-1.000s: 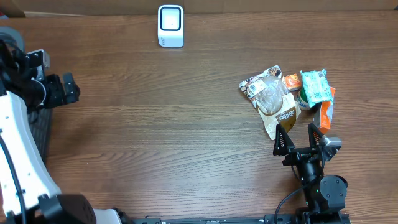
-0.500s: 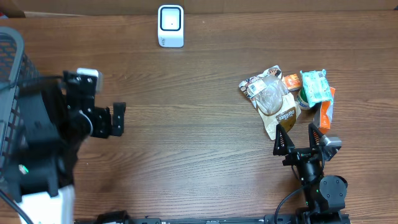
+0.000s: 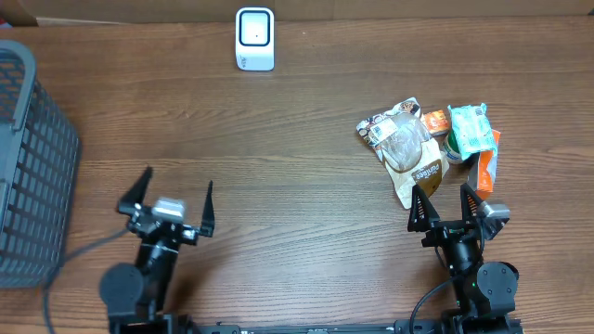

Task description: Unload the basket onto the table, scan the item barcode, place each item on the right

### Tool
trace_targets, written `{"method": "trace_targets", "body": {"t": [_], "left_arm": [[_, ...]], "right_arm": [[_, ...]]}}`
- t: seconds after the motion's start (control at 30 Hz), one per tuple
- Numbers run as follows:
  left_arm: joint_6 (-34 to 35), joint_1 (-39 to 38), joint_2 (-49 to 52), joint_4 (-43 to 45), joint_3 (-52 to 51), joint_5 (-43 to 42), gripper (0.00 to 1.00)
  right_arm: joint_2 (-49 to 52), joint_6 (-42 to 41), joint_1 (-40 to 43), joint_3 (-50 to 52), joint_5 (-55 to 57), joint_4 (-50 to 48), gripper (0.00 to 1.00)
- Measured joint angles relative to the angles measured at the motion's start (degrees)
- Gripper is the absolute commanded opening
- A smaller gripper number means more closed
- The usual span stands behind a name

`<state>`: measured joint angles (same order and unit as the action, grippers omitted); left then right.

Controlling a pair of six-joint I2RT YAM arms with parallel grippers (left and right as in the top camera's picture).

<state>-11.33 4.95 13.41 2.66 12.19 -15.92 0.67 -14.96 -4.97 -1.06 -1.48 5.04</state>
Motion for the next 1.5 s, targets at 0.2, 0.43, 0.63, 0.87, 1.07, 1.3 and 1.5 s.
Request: {"method": "trace_targets", "body": {"t": [0.2, 0.43, 0.63, 0.87, 1.07, 1.3, 1.5], "left_arm": [[-1.31, -1.07, -6.43, 1.03, -10.91, 0.04, 1.00], [-2.45, -1.99, -12.31, -5.44, -11.72, 0.04, 1.00], [-2.60, -1.99, -12.46, -5.46, -11.72, 0.04, 1.00], [-2.62, -1.99, -12.46, -5.46, -11.72, 0.04, 1.00], [-2.60, -1.99, -12.46, -5.46, -11.72, 0.04, 0.99], [-2.60, -1.99, -12.46, -5.46, -11.72, 0.04, 1.00], [-2.62, -1.99, -12.46, -5.46, -11.72, 0.04, 1.00]], "right_arm": [[0.02, -0.02, 0.00, 0.00, -0.02, -0.04, 1.00], [0.02, 0.00, 0.00, 0.00, -0.02, -0.02, 1.00], [0.02, -0.04, 0.00, 0.00, -0.02, -0.02, 1.00], [0.02, -0.04, 0.00, 0.00, -0.02, -0.02, 1.00], [0.02, 0.00, 0.00, 0.00, -0.04, -0.02, 1.00], [0.02, 0.00, 0.00, 0.00, -0.02, -0.02, 1.00], [0.02, 0.00, 0.00, 0.00, 0.00, -0.02, 1.00]]}}
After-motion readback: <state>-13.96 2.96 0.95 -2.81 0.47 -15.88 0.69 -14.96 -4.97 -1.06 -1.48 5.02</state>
